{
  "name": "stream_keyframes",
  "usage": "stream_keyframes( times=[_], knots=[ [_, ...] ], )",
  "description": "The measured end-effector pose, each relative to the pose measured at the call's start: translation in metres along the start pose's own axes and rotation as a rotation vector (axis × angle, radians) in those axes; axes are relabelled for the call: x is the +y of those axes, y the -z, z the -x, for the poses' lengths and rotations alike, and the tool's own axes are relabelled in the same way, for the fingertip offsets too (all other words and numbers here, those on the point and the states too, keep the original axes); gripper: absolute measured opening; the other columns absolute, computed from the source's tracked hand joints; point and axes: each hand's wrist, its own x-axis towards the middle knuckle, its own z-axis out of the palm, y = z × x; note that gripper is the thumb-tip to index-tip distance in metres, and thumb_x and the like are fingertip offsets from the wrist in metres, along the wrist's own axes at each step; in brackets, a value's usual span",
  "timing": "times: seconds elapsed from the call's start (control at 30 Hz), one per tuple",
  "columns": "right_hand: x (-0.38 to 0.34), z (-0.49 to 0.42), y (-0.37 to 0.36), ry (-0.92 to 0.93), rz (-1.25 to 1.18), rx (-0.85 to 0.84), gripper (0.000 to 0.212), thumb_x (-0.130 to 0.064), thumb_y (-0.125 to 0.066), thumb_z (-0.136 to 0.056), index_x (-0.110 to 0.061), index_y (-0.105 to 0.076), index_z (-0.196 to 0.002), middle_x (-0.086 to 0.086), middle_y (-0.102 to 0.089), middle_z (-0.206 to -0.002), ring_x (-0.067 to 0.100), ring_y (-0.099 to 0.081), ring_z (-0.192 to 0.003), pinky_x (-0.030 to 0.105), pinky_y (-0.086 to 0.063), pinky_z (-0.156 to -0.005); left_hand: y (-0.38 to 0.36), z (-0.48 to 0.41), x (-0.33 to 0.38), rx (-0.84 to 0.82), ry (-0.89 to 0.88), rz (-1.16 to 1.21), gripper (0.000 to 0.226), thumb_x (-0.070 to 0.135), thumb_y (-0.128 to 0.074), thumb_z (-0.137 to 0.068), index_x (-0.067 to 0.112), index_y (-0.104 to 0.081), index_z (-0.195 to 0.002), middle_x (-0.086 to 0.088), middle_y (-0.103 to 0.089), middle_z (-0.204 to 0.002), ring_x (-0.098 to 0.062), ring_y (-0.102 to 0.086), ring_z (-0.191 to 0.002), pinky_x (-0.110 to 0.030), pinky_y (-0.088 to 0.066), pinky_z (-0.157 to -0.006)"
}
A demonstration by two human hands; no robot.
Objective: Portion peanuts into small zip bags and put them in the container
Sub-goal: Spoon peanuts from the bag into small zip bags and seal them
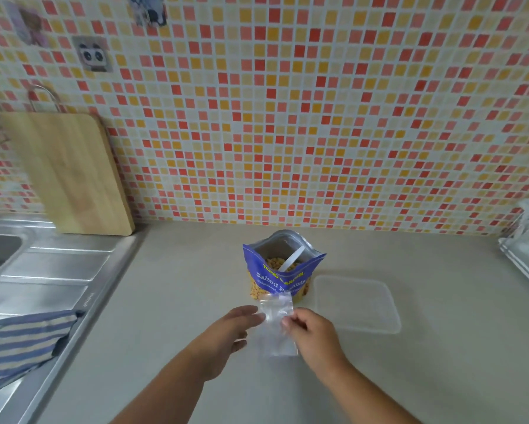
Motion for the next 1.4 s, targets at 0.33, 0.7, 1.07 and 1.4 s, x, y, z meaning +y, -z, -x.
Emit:
stream_keyframes(
  times=[0.33, 0.7, 1.07, 1.4],
  knots=[
    [-0.063, 0.017, 0.01, 0.125, -0.186, 0.102, 0.016, -0.018, -0.07, -0.082, -0.029, -0.064, -0.072, -0.015, -0.059, -0.063, 0.003, -0.051, -0.062, 0.016, -0.046, -0.066, -0.005, 0.032, 0.061, 0.025, -0.455, -0.098, 0.013, 0.008, -0.068, -0.081, 0.012, -0.074, -0.07, 0.002, -0.062, -0.065, -0.008, -0.046, -0.057, -0.018, -0.04, -0.062],
    [-0.132, -0.007, 0.045, -0.004, -0.147, 0.055, 0.022, -0.011, -0.063, -0.078, -0.026, -0.066, -0.063, -0.012, -0.061, -0.059, 0.004, -0.056, -0.059, 0.023, -0.049, -0.063, -0.017, 0.015, 0.087, 0.446, -0.973, -0.807, 0.036, 0.006, -0.076, -0.067, 0.029, -0.049, -0.058, 0.01, -0.049, -0.062, -0.004, -0.047, -0.066, -0.011, -0.032, -0.058],
    [-0.134, -0.016, 0.065, 0.197, 0.16, 0.051, 0.034, -0.007, -0.049, -0.089, -0.026, -0.074, -0.101, -0.009, -0.072, -0.1, 0.007, -0.064, -0.089, 0.004, -0.042, -0.068, -0.027, 0.023, 0.112, 0.231, -0.915, -0.984, 0.086, 0.044, -0.08, -0.062, 0.032, -0.037, -0.136, 0.026, -0.034, -0.122, 0.001, -0.024, -0.119, -0.016, -0.023, -0.098],
    [-0.129, -0.021, 0.062, 0.31, 0.038, -0.012, 0.038, -0.007, -0.048, -0.094, -0.035, -0.072, -0.104, -0.016, -0.071, -0.102, -0.011, -0.063, -0.074, -0.003, -0.042, -0.065, -0.02, 0.022, 0.127, 0.181, -0.909, -0.911, 0.047, 0.039, -0.077, -0.07, 0.04, -0.06, -0.113, 0.037, -0.055, -0.098, 0.008, -0.055, -0.098, -0.012, -0.043, -0.085]
  ],
)
